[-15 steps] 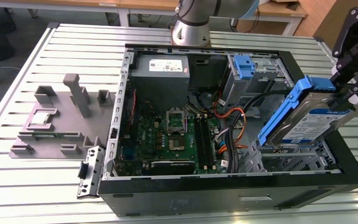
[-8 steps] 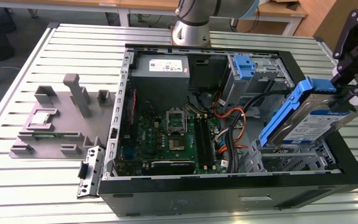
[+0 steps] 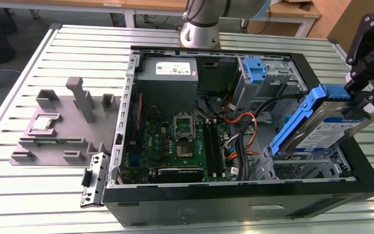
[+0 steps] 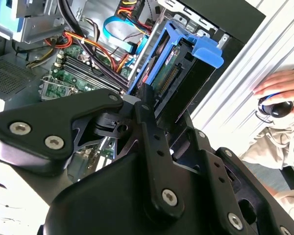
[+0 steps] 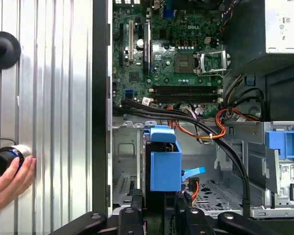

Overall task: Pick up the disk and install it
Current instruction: 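Insert the disk into the insertion slot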

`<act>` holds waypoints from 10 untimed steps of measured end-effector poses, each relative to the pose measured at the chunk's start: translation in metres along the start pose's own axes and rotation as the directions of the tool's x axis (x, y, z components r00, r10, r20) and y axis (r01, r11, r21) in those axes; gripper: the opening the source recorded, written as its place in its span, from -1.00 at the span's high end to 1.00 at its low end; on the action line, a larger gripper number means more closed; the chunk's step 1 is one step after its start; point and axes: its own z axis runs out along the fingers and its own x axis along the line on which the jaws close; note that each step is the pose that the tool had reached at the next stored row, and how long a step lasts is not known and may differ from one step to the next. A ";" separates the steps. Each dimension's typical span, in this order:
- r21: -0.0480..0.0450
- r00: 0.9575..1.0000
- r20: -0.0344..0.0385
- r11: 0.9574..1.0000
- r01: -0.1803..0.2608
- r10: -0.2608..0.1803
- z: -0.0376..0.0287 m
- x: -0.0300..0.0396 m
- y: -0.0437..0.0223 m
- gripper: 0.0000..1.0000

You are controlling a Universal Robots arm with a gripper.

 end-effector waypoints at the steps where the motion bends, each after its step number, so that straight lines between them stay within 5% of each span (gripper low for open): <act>1: 0.000 1.000 0.000 1.000 0.002 -0.002 0.0008 0.0000 -0.0002 0.30; 10: 0.000 1.000 0.000 1.000 0.007 -0.007 0.0038 0.0001 -0.0004 0.30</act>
